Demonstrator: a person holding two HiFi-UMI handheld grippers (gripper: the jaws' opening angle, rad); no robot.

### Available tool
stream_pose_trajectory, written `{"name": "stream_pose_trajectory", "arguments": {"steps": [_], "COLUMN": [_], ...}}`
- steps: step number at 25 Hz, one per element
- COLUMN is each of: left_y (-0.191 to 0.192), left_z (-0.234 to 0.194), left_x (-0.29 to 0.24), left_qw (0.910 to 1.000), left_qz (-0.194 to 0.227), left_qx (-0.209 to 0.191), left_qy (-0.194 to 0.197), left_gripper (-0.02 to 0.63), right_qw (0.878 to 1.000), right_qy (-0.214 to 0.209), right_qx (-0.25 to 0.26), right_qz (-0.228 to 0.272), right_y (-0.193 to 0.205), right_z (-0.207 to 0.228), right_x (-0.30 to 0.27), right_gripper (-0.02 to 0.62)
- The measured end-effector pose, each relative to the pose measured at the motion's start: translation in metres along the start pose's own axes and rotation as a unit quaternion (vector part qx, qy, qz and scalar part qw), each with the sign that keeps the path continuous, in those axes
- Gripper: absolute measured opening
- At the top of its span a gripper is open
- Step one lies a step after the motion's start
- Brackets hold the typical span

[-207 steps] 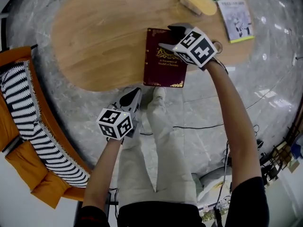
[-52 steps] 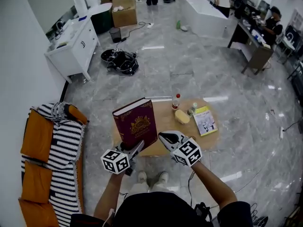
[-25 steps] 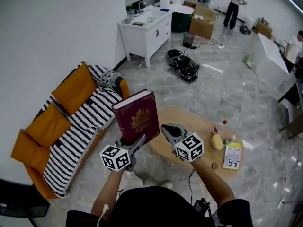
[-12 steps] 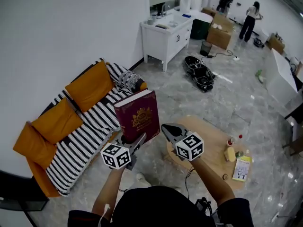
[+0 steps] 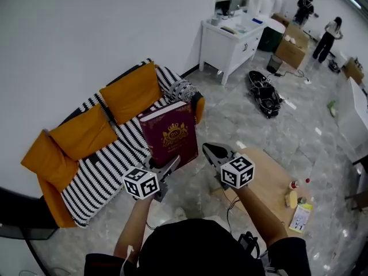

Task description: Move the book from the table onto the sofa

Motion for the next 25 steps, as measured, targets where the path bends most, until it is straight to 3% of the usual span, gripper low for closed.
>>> {"name": "stream_pose_trajectory", "arguments": {"steps": [15, 25], "left_y": [-0.013, -0.071], "left_z": [-0.083, -0.169], "left_x": [0.054, 0.026], "left_qw": [0.9976, 0.9957], "left_qz": [0.017, 0.011], "left_qx": [0.012, 0.018], "left_qy": [-0.066, -0.090], "left_gripper": [0.241, 0.241], "right_qw": [0.996, 0.994], "right_qy": [-0.076, -0.100], "right_qx": [0.032, 0.022], "right_qz": [-0.023, -0.026], "right_y": [-0.017, -0.058], "right_z": [-0.037, 0.001], "right_x": [-0.120, -0.226], "right_gripper": [0.017, 0.017]}}
Point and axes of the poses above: the fingertips, and each gripper's own axes: x backward along the fingers, z to its right, y out of its underside, the point moved 6 cm from there along x, backward along the fingers, and after that the axes turned 1 degree about y, right-handed, at the moved point
